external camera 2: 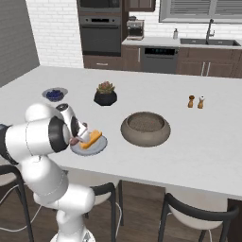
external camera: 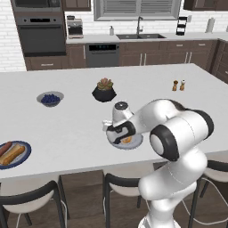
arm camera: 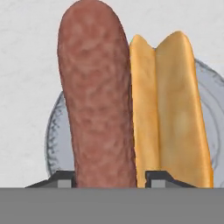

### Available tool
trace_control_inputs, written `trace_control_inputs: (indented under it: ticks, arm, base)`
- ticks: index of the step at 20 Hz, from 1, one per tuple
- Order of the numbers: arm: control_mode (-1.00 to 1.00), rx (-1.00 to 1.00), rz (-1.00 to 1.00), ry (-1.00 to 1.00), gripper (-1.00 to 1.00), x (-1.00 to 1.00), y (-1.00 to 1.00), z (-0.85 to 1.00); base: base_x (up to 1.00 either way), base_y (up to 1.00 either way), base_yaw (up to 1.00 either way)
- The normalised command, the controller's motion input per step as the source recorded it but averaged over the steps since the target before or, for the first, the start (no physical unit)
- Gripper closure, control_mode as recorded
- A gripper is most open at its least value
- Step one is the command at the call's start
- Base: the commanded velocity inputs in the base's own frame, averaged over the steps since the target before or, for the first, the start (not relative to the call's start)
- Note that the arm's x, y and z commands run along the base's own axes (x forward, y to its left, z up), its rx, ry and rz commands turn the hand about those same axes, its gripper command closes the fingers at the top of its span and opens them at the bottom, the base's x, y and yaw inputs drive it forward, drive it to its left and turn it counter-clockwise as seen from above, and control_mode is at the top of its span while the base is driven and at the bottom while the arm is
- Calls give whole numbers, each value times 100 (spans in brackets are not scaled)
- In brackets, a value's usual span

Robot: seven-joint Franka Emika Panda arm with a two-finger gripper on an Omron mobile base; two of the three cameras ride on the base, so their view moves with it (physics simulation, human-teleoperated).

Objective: Place one bun and one sausage from the bowl on each plate.

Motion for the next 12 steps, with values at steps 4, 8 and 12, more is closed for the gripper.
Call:
trace_control_inputs:
  ticks: [4, 8, 12]
  arm:
    - [-100, 0, 0, -2, -100, -16, 0, 1]
    - [-100, 0, -2, -5, -100, -21, 8, 26]
    - [-100, 0, -4, -3, -100, -26, 4, 60]
  base:
    - [0, 0, 0]
    - [0, 0, 0]
    - [0, 0, 0]
